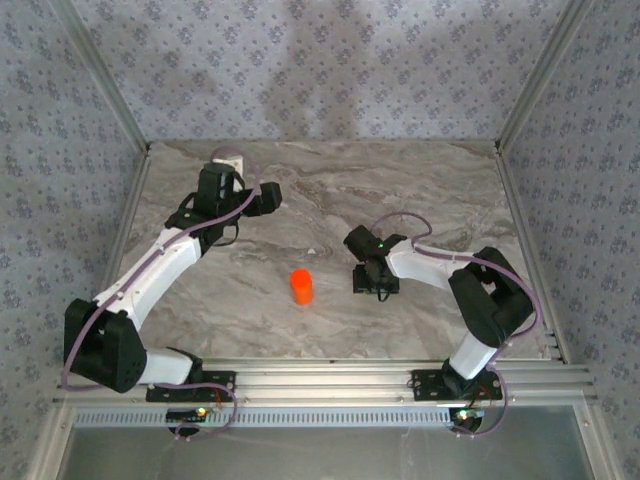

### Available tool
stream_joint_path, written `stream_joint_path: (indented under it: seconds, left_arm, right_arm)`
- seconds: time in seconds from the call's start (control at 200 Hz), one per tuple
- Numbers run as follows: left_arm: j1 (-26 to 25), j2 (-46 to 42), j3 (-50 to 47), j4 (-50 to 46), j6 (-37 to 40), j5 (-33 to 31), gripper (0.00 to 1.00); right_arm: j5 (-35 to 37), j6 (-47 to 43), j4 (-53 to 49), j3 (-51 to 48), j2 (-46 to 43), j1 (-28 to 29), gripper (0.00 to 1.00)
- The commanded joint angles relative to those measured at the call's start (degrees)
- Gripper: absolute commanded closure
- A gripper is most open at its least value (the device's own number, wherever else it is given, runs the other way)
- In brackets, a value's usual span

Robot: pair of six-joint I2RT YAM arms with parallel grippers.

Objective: Sort the pills into containers

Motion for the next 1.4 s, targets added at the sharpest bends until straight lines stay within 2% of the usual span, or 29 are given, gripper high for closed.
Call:
stream_joint_path:
  seconds: [0.0,0.265,0.34,0.41,0.77,0.909,1.069,1.189,1.394]
  left_arm:
    - [-0.45,0.68,0.36,1.64,-0.54,1.49,0.00]
    - [-0.45,1.25,0.38,2.02,-0.87,1.71,0.00]
    - [-0.43,1.52,0.31,2.06,-0.89,1.84,0.00]
    - [-0.45,1.67,0.35,2.17,-0.98,2.02,0.00]
    - [-0.52,2.87,1.14,2.52,-1.42,3.00,0.00]
    - [-0.50,3.23,1.58,2.32,-1.43,3.25,0.00]
    - [-0.55,3.29,1.81,2.08,-2.78,3.37,0.00]
    - [-0.50,2.76,2.81,0.93,-7.08,3.27,0.00]
    - [-0.55,1.73,5.49,-3.19,-23.42,5.12,0.00]
  right_arm:
    - [0.56,-0.21,-0.54,0.38,-0.44,-0.13,0.36]
    - [-0.17,-0.67,1.30,-0.45,-0.59,-0.74,0.48]
    - [-0.44,-0.87,1.43,-0.51,-0.40,-0.76,0.47]
    - [-0.43,-1.06,1.35,-0.43,-0.33,-0.75,0.42]
    - [0.65,-2.51,1.26,-0.43,0.21,-1.48,0.42]
    - [0.52,-5.02,1.08,0.01,0.17,-1.83,0.46]
    - [-0.35,-6.07,1.32,-0.06,-0.18,-1.83,0.60]
    - [-1.08,-7.73,1.55,-0.31,-1.79,-1.83,0.66]
    - [-5.93,-13.15,3.13,0.33,-10.37,-2.22,0.68]
